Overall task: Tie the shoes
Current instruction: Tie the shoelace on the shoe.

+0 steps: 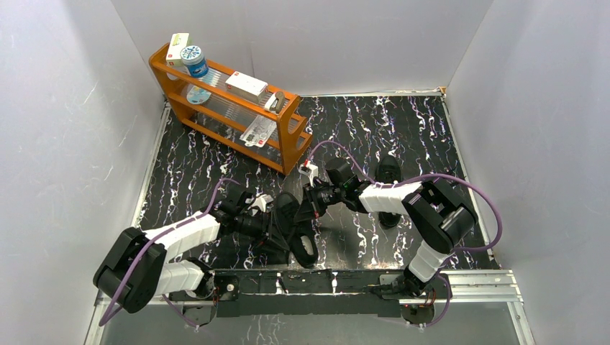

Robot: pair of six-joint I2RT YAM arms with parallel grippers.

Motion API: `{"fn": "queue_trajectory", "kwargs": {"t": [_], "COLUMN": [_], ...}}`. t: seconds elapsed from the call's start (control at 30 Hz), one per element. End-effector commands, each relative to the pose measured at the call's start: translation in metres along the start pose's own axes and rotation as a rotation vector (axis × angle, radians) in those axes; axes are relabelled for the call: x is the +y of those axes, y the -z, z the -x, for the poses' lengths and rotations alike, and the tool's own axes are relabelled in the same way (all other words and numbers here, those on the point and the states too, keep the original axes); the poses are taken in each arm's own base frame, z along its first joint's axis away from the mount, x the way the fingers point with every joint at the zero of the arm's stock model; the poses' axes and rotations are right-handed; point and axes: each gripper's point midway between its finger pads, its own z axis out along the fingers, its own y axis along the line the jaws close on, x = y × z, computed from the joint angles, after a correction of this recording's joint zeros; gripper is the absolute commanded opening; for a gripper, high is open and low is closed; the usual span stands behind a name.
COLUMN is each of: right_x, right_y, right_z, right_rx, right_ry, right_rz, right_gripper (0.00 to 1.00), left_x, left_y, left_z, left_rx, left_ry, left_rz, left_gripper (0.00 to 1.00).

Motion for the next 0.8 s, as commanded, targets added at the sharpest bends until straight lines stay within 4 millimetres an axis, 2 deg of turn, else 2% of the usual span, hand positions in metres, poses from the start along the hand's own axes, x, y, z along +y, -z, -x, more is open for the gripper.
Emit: {"fn": "queue_trajectory", "kwargs": {"t": [0.0,0.03,0.13,0.17,0.27,0.37,0.6,0.67,0.77], "right_x": [0.014,0.015,0.016,0.016,0.017,0.017,0.017,0.016,0.016], "right_y": [0.0,0.001,0.003,0.003,0.004,0.004,0.004,0.003,0.003], "right_z": [0.021,0.022,0.022,0.022,0.021,0.02,0.02,0.019,0.019], "right_rx": [-0.05,-0.055,-0.062,-0.063,-0.061,-0.061,-0.061,-0.061,-0.062], "right_ry": [0.067,0.071,0.073,0.073,0.07,0.07,0.073,0.071,0.069], "right_rz": [0.036,0.036,0.029,0.028,0.03,0.033,0.033,0.033,0.033], "right_gripper": [0.0,0.0,0.0,0.0,0.0,0.0,0.0,0.0,0.0], "left_x": [-0.008,-0.007,-0.014,-0.012,-0.015,-0.007,0.02,0.029,0.028], "left_y": [0.008,0.011,0.021,0.025,0.032,0.028,0.02,0.017,0.011], "left_z": [-0.004,-0.003,0.008,0.014,0.032,0.043,0.047,0.046,0.048], "left_rx": [-0.01,-0.031,-0.131,-0.18,-0.286,-0.326,-0.29,-0.278,-0.263], "left_ry": [0.028,0.042,0.106,0.149,0.227,0.313,0.358,0.373,0.37], "left_rz": [0.004,0.013,-0.032,-0.026,-0.061,-0.045,0.128,0.162,0.118], "left_gripper": [0.55,0.66,0.78,0.79,0.78,0.77,0.77,0.74,0.63]}}
